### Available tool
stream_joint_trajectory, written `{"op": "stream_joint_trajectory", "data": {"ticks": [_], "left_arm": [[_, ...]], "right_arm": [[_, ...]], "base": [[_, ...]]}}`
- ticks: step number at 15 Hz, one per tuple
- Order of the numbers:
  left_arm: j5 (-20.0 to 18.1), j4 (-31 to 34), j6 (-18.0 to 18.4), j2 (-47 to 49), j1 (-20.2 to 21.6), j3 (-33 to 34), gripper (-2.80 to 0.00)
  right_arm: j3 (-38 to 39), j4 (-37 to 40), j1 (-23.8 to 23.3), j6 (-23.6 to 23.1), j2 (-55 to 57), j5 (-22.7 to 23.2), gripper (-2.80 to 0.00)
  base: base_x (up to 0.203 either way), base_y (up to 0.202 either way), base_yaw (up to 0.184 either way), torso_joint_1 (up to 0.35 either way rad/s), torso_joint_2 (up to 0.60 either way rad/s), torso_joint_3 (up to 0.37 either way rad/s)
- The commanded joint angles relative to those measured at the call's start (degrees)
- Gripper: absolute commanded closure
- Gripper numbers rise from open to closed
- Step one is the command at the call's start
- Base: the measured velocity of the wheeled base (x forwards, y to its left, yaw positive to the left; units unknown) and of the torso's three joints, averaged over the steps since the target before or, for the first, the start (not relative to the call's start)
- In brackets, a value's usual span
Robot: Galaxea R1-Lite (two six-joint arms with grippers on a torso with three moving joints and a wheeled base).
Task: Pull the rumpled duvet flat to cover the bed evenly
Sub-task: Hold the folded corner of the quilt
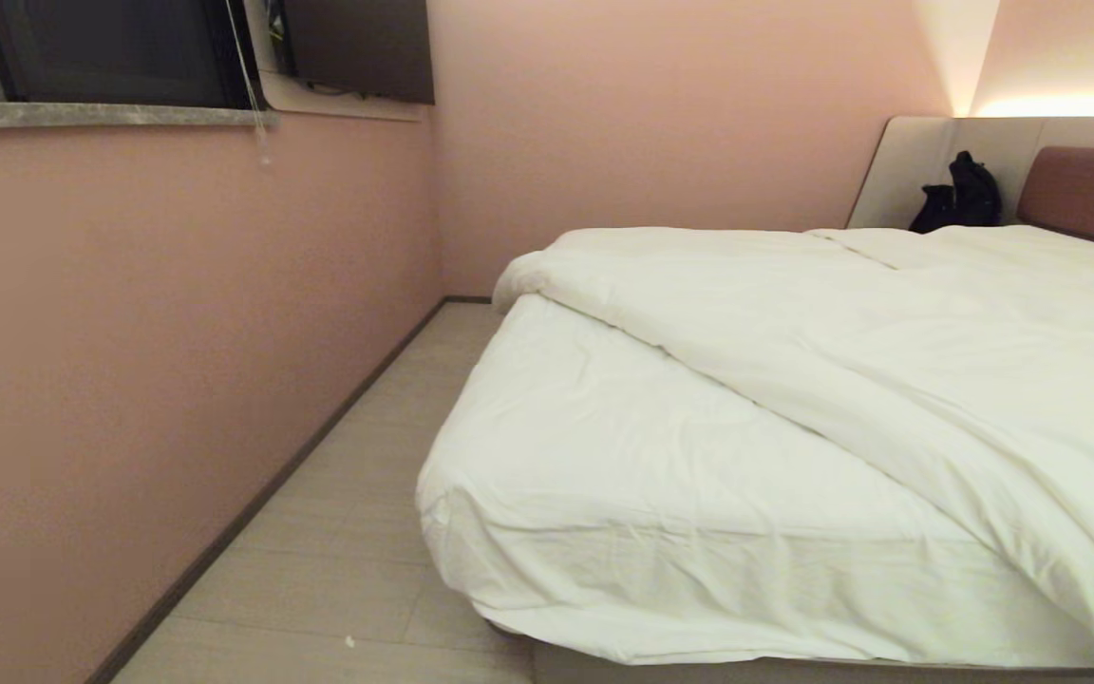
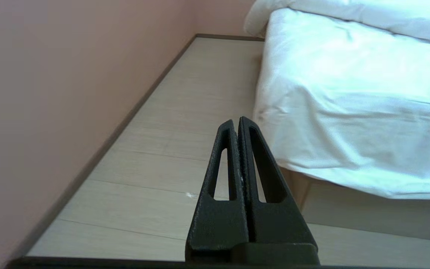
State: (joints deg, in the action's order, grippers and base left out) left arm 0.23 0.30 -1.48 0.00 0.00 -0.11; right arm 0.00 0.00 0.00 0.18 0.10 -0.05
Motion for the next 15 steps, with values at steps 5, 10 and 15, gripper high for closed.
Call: {"op": "stream_joint_trajectory", "data": {"ticks": [5,10,15], "left_arm": [[0.0,0.0,0.1,0.1,0.0,0.0,0.00],[0.0,0.0,0.2,0.0,0.0,0.0,0.00],[-0.1,0.0,0.4,0.1,0.0,0.0,0.00]], "right_arm": [[0.0,0.0,0.0,0.0,0.0,0.0,0.00],[0.0,0.0,0.0,0.0,0.0,0.0,0.00],[0.0,0.0,0.0,0.0,0.0,0.0,0.00]], "base": [[0.000,-0.193,0.000,0.004,0.00,0.001],[0.000,-0.192,0.000,0.005,0.00,0.004],[0.000,-0.195,0.000,0.002,0.00,0.002]]}}
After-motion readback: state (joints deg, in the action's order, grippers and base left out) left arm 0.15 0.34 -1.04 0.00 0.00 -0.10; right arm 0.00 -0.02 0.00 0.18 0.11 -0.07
